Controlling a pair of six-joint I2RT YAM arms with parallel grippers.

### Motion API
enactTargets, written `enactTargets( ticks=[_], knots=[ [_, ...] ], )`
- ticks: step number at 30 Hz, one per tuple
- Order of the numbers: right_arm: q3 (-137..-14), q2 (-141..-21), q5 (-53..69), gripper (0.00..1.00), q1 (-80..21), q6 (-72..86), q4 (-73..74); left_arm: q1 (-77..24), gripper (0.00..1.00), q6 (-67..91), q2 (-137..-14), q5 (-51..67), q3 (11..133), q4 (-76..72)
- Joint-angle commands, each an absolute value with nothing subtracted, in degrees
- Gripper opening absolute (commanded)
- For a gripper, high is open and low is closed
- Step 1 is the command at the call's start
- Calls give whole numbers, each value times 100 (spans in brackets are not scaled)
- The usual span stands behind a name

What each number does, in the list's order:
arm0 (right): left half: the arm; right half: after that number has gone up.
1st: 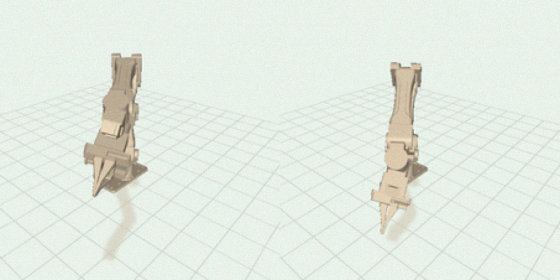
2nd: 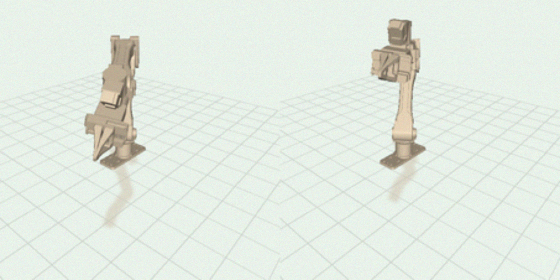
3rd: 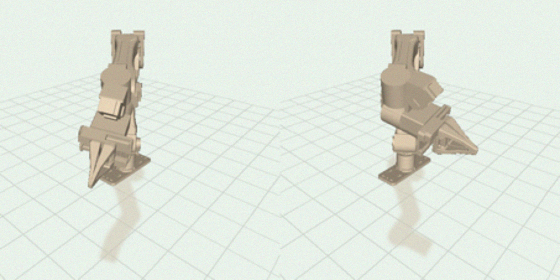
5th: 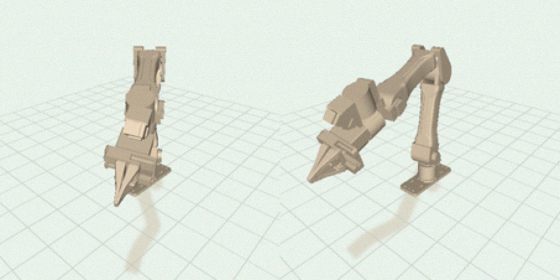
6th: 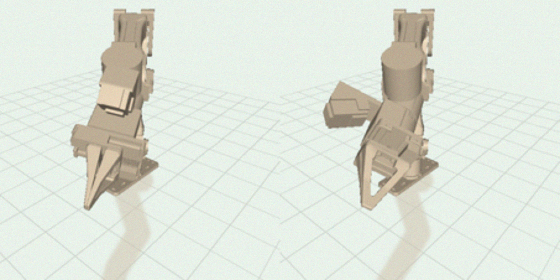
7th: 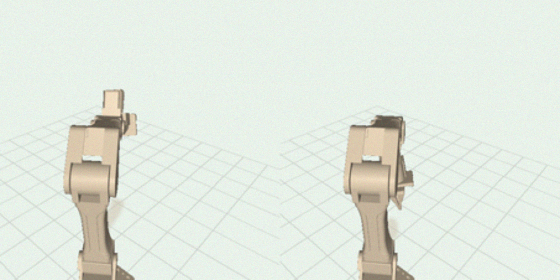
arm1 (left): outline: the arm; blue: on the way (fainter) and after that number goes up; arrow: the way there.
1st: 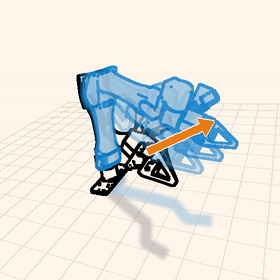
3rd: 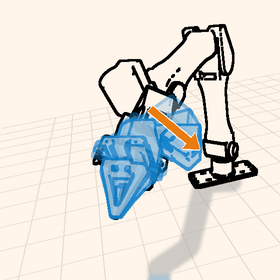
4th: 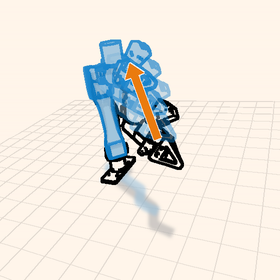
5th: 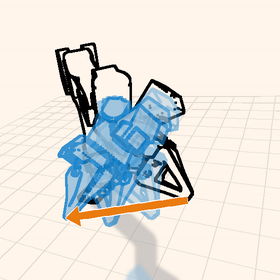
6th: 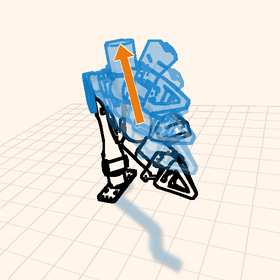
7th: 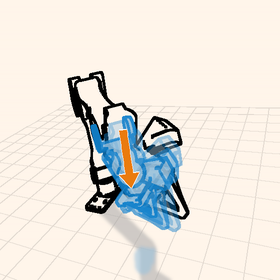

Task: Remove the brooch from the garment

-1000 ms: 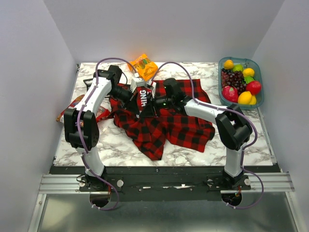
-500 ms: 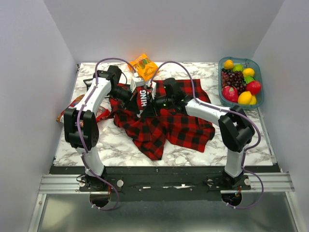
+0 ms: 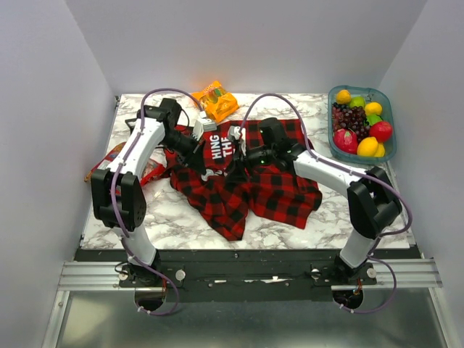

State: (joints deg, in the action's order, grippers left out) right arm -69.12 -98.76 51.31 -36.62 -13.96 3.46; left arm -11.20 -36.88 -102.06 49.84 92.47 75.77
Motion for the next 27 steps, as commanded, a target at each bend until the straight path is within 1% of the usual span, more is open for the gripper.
enactTargets(
  ticks=[1,5,6,8,9,10,12,13,14,15,16,19,22,23,27],
  knots=[
    [-7400,-10256,4914,54,-3744,-1310,326,-1081,0,-2796,-9669,4852,8948,7043],
    [-7628,-10511,4580,55,-3805,-1178,202,-1081,0,-2181,-9274,4685,8597,6251],
    [-7716,-10573,4492,52,-3814,-1143,193,-1090,0,-2075,-9203,4615,8509,6084],
    [-7804,-10740,4622,42,-3858,-1011,255,-1107,0,-1514,-8932,4422,8140,5417],
    [-7813,-10749,4797,33,-3893,-985,272,-1134,0,-1268,-8825,4334,7982,5144],
    [-7796,-10732,4895,31,-3946,-976,290,-1160,0,-1057,-8720,4055,7632,4559],
    [-7709,-10600,5097,29,-4034,-967,308,-1256,0,-389,-8403,3676,7244,3932],
    [-7577,-10539,5063,29,-4104,-932,325,-1274,0,-204,-8333,3422,6903,3372],
    [-7472,-10460,4975,29,-4122,-897,325,-1283,0,207,-8245,3323,6769,3131],
    [-7366,-10268,4835,32,-4131,-827,316,-1283,0,324,-8253,3287,6681,2972],
    [-7270,-10170,4521,34,-4122,-765,299,-1283,0,412,-8279,3270,6654,2832],
    [-6856,-9608,3853,39,-4061,-939,378,-1274,0,317,-8376,3619,6810,2847],
    [-6662,-9178,3674,45,-3859,-1412,579,-1274,0,27,-8394,3840,6969,2988],
    [-6653,-9097,3709,45,-3780,-1537,719,-1257,0,-217,-8420,3971,7031,3075],
    [-6846,-8877,3832,47,-3463,-1889,1063,-1257,0,-834,-8657,5208,7417,3611]
  ],
)
